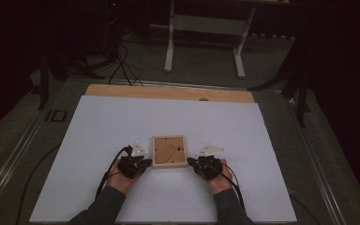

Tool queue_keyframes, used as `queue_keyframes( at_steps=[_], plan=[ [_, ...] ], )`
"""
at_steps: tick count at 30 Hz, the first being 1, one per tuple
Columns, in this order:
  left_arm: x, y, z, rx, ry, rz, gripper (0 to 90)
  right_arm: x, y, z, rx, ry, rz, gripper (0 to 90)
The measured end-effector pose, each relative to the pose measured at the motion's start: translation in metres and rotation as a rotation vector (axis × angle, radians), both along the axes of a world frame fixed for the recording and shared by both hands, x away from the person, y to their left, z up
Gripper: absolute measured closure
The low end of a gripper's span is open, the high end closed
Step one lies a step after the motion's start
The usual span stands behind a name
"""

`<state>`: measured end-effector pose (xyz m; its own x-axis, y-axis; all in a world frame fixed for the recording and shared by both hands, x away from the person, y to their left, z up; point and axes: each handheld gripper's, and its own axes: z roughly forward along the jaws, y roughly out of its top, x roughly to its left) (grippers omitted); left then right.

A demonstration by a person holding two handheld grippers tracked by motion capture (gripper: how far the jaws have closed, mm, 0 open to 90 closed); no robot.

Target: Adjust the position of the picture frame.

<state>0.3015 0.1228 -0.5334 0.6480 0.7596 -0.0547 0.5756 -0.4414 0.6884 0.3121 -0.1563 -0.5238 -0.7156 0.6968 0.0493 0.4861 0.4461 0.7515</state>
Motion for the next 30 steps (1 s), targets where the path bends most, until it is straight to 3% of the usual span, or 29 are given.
queue_keyframes(
  at_steps=[30],
  plan=[
    [0.0074,-0.0051,-0.0017,-0.011,-0.014,0.044,89.7,0.0024,0.0001,-0.0006,-0.021,-0.034,-0.018,89.7]
  ],
)
